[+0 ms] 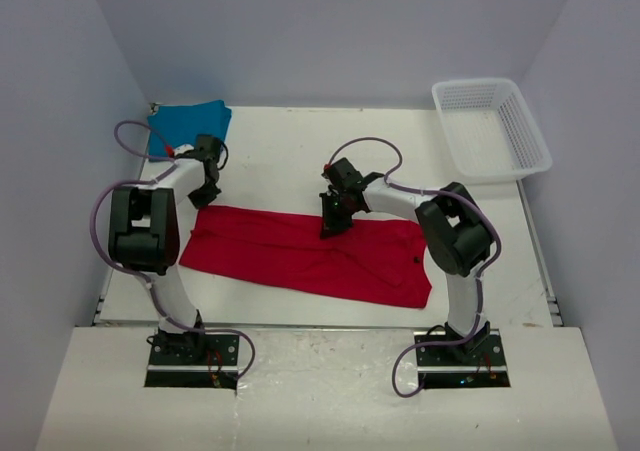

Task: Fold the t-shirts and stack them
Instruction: Fold the other side of the tshirt into a rectangle

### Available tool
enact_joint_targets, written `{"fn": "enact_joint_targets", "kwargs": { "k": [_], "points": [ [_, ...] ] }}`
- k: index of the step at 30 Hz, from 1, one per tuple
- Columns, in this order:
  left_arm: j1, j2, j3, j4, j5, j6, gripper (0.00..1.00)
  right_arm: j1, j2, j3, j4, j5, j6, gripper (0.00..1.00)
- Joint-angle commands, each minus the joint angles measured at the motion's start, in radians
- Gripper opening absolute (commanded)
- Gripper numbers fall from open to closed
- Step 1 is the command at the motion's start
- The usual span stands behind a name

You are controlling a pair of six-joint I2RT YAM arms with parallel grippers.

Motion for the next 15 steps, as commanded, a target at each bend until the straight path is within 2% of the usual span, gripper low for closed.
{"fn": "enact_joint_targets", "kwargs": {
  "k": [1, 7, 10, 12, 15],
  "points": [
    [0.011, 0.015, 0.093, 0.043, -0.003, 0.029, 0.00, 0.007, 0.078, -0.047, -0.020, 0.054, -0.006, 0.00],
    [0.023, 0.116, 0.223, 0.014, 0.034, 0.047, 0.00, 0.007, 0.075, -0.043, -0.018, 0.049, -0.009, 0.00],
    [0.000, 0.032, 0.144, 0.070, 0.029, 0.038, 0.00, 0.014, 0.058, -0.043, -0.023, 0.062, -0.014, 0.00],
    [-0.007, -0.088, 0.089, 0.104, 0.009, 0.014, 0.00, 0.017, 0.049, -0.041, -0.029, 0.077, -0.018, 0.00],
    [-0.009, -0.238, -0.065, 0.192, 0.112, 0.046, 0.01, 0.023, 0.016, -0.033, -0.040, 0.102, -0.021, 0.00]
  ]
}}
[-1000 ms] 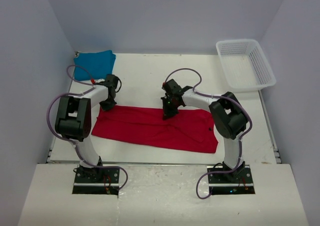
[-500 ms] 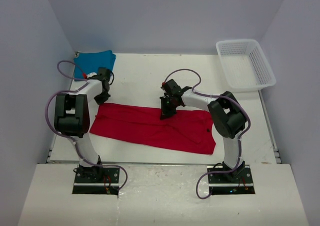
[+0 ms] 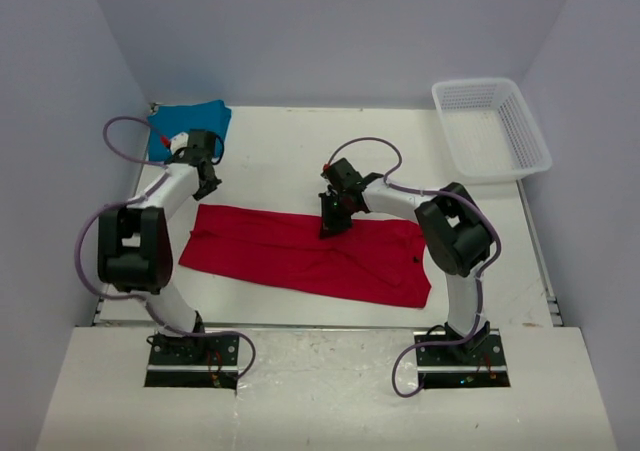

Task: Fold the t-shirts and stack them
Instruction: Fold the other side of the tshirt into a rectangle

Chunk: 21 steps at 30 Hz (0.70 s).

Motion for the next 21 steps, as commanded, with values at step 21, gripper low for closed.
{"fn": "enact_joint_targets", "kwargs": {
  "k": [21],
  "points": [
    [-0.006, -0.120, -0.214, 0.048, 0.109, 0.029, 0.00, 0.033, -0.436, -0.054, -0.217, 0.270, -0.061, 0.00]
  ]
}}
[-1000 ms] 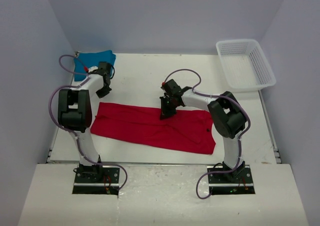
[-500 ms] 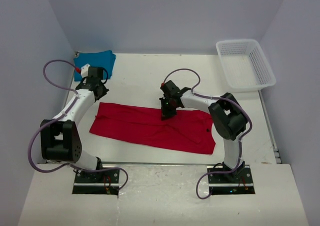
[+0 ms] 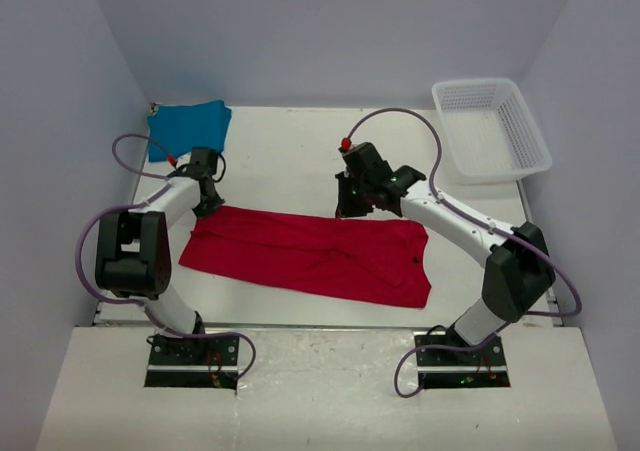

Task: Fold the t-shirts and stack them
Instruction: Fold the other side of the tshirt into a rectangle

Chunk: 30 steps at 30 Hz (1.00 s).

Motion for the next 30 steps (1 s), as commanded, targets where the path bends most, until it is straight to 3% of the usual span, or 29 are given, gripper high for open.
{"fn": "enact_joint_targets", "kwargs": {
  "k": [1, 10, 16, 27, 28, 30],
  "points": [
    [-0.001, -0.006, -0.033, 0.005, 0.024, -0.023, 0.00, 0.002, -0.044, -0.027, -0.055, 0.075, -0.021, 0.00],
    [-0.005, -0.104, -0.154, -0.029, 0.062, -0.090, 0.00, 0.002, -0.063, -0.078, -0.037, 0.075, -0.012, 0.00],
    [-0.005, -0.167, -0.177, -0.106, -0.014, -0.166, 0.00, -0.002, -0.028, -0.130, -0.009, 0.085, 0.007, 0.00],
    [-0.053, -0.182, -0.071, -0.123, -0.097, -0.100, 0.00, -0.123, 0.041, -0.207, 0.056, 0.062, 0.005, 0.00],
    [-0.065, -0.176, -0.065, -0.117, -0.087, -0.094, 0.00, -0.130, 0.041, -0.211, 0.064, 0.045, 0.000, 0.14],
    [-0.076, -0.149, -0.051, -0.100, -0.077, -0.081, 0.00, -0.134, 0.044, -0.219, 0.084, 0.026, -0.018, 0.25]
  ]
}}
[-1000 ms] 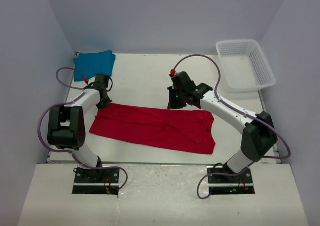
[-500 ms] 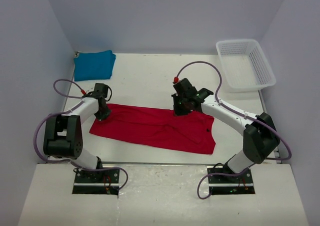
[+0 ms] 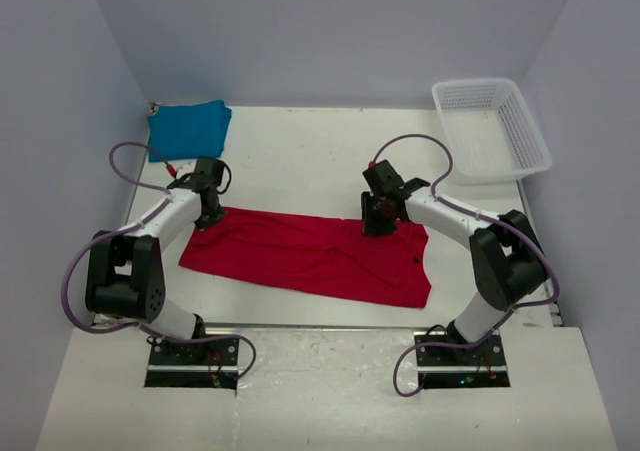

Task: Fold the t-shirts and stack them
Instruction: Fold the other side of the tshirt into a rectangle

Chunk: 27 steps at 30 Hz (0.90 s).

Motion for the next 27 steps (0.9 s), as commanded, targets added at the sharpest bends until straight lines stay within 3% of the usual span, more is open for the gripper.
{"fn": "enact_joint_targets", "kwargs": {
  "k": [1, 3, 13, 27],
  "points": [
    [-0.026, 0.031, 0.055, 0.026, -0.013, 0.027, 0.00, -0.006, 0.004, -0.007, 0.065, -0.051, -0.020, 0.38],
    [-0.028, 0.064, 0.065, 0.042, -0.004, 0.033, 0.00, -0.006, 0.019, -0.006, 0.079, -0.079, -0.034, 0.41],
    [-0.030, 0.210, 0.066, 0.095, 0.019, 0.041, 0.00, -0.003, 0.054, -0.016, 0.119, -0.167, -0.048, 0.38],
    [-0.030, 0.223, 0.054, 0.105, 0.013, 0.044, 0.00, 0.003, 0.114, 0.008, 0.141, -0.205, -0.069, 0.20]
  ]
}}
